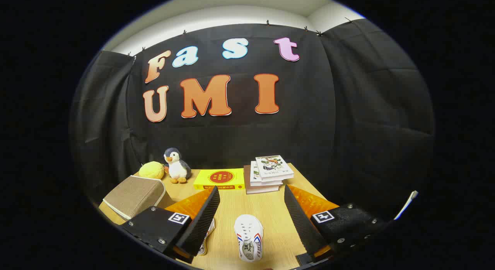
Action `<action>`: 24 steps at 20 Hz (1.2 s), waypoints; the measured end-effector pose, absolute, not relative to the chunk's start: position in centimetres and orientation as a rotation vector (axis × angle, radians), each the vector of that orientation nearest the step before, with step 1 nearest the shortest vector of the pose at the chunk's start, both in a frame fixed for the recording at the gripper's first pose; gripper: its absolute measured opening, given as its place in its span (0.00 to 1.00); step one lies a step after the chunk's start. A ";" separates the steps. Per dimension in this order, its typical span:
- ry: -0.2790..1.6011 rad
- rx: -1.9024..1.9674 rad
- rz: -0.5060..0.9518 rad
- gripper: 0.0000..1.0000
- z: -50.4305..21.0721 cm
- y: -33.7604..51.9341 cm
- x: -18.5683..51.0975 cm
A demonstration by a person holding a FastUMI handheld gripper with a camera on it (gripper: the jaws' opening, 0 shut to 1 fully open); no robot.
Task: Open the storage box then place both shoes into the box .Put the left shoe in first, then the right shoe, with the right side of both shoes facing outward in a uniform manner.
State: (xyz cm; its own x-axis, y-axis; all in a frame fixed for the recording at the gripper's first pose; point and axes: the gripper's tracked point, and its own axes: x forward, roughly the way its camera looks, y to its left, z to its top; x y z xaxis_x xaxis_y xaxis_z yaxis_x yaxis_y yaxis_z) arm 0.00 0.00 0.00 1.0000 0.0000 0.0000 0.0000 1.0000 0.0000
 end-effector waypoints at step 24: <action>0.045 0.021 0.227 1.00 -3.3 7.6 3.1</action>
